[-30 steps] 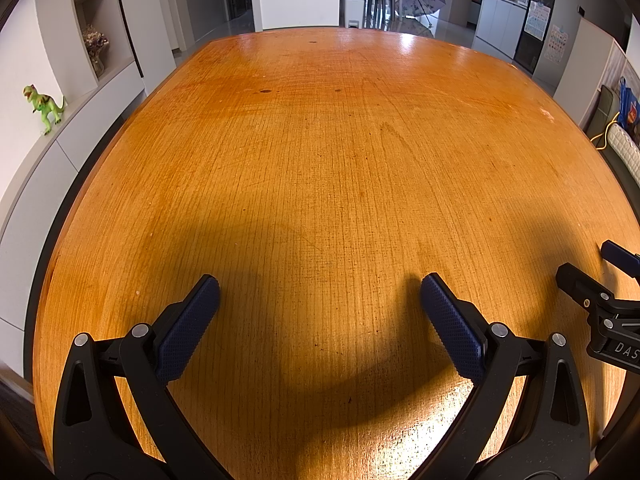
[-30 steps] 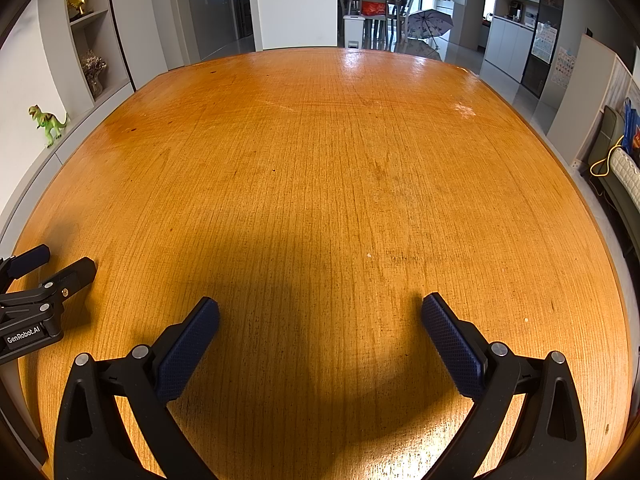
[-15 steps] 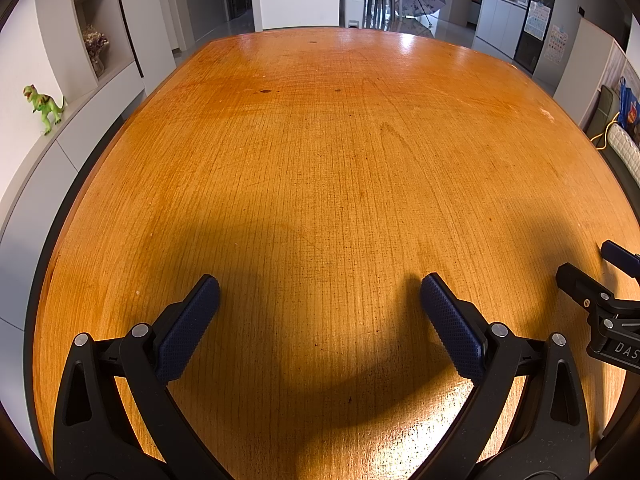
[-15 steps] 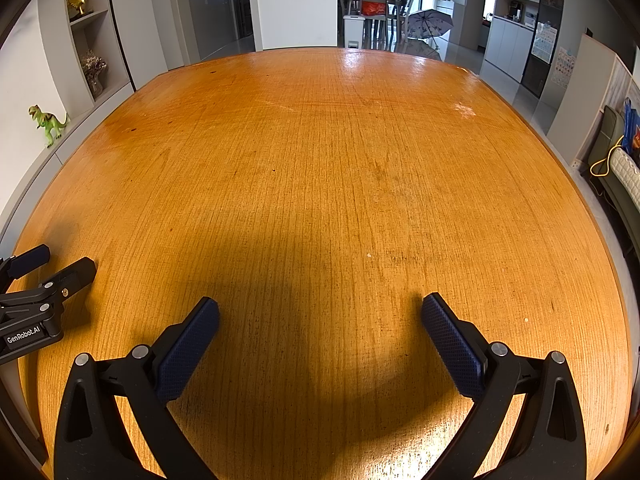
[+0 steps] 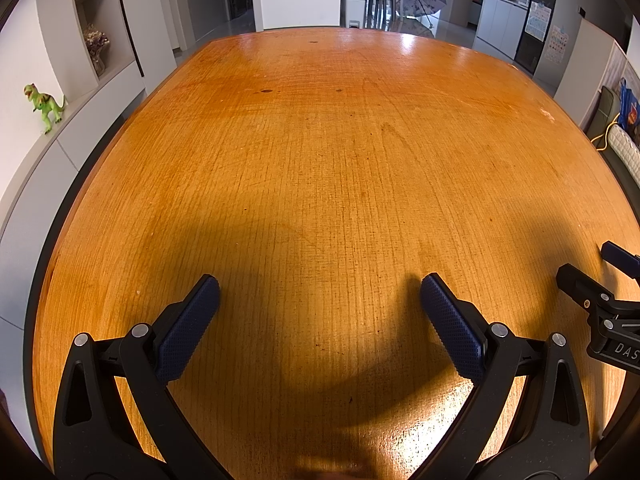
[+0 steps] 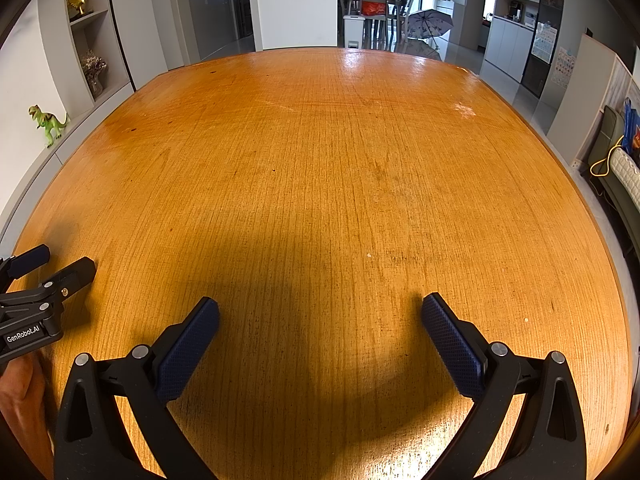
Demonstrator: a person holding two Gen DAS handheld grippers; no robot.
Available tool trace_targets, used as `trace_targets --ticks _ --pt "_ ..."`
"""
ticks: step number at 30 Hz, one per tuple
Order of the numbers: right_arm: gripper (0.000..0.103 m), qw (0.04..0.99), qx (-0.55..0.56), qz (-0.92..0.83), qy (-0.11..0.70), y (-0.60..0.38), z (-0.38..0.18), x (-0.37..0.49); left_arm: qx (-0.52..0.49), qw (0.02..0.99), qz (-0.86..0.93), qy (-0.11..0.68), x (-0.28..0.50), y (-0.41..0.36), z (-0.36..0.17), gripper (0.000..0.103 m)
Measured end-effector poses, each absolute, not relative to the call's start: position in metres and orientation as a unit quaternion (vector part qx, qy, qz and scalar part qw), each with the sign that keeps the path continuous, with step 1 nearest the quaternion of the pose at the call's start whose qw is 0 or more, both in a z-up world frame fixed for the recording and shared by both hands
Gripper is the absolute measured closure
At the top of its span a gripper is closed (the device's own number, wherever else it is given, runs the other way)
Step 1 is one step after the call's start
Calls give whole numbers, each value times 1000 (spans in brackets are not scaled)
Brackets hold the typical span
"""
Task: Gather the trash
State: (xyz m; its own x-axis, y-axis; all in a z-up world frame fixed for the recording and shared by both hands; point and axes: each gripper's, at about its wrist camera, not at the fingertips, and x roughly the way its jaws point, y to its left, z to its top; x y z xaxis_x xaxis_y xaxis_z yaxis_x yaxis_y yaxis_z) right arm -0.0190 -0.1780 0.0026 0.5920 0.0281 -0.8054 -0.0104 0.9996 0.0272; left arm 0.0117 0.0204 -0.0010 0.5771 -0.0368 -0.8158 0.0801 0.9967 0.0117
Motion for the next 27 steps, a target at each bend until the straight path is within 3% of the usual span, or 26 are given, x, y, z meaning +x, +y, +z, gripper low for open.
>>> trace_targets --ticks 27 --pt "2 892 10 11 451 -178 3 -19 27 887 -40 459 13 24 -1 6"
